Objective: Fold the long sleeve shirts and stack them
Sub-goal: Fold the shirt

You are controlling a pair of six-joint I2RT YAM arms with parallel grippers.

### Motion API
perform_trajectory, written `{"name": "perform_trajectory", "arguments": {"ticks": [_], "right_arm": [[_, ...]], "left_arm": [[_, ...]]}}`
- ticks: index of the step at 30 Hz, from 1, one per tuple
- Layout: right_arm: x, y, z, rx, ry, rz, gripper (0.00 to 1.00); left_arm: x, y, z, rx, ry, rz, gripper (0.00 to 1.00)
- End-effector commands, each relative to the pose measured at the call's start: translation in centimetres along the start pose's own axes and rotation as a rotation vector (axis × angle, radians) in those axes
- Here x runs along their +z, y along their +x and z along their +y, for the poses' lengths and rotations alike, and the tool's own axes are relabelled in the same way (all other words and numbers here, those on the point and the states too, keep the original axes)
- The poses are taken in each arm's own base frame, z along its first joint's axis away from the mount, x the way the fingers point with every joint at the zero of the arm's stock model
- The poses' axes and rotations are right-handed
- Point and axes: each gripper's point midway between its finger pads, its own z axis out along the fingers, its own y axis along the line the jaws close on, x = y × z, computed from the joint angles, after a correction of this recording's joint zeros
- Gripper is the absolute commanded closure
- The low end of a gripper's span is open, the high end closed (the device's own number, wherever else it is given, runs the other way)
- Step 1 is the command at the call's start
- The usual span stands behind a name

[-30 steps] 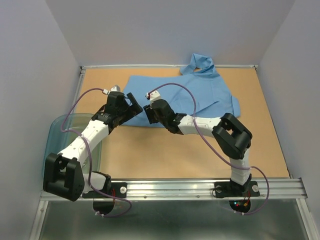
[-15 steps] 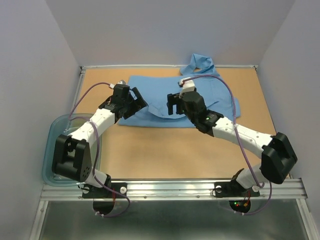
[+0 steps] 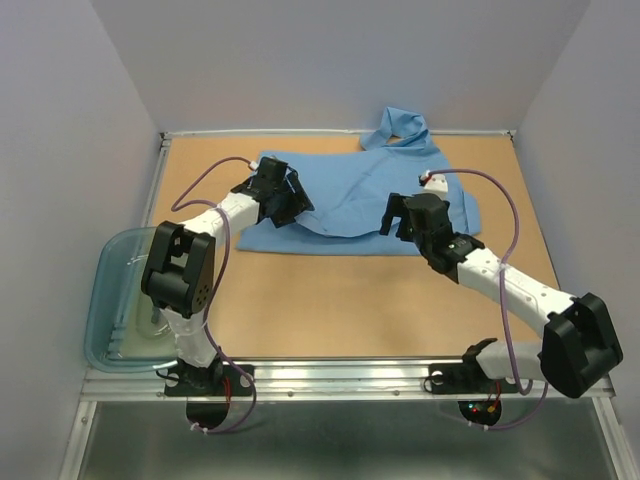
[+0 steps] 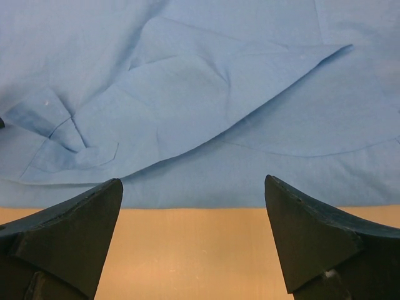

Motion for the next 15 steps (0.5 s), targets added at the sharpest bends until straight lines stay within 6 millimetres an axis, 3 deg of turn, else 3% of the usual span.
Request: {"name": "perform_trajectory", "arguments": {"ticks": [1, 3, 9, 11, 15], "right_arm": [[0.0, -0.4, -1.3, 0.074, 0.033, -0.019, 0.00], [0.3, -0.2, -2.0, 0.095, 0.050, -0.013, 0.00], [2.2, 2.3, -4.8, 0.230, 0.082, 0.091, 0.00], [3.1, 3.7, -6.3, 0.303, 0.107, 0.143, 0.00], [4.2, 5.7, -7.2, 0.389, 0.093, 0.224, 0.06]], "left_arm": [[-0.3, -0.8, -1.6, 0.019, 0.013, -0.022, 0.33], [-0.1, -0.9, -1.5, 0.024, -0.001, -0.034, 0.42], [-0.3, -2.2, -2.3, 0.102, -0.018, -0.078, 0.91], [-0.4, -2.9, -3.2, 0.142, -0.011, -0.105, 0.98], [-0.9, -4.4, -4.3, 0.234, -0.008, -0.159, 0.99]]}}
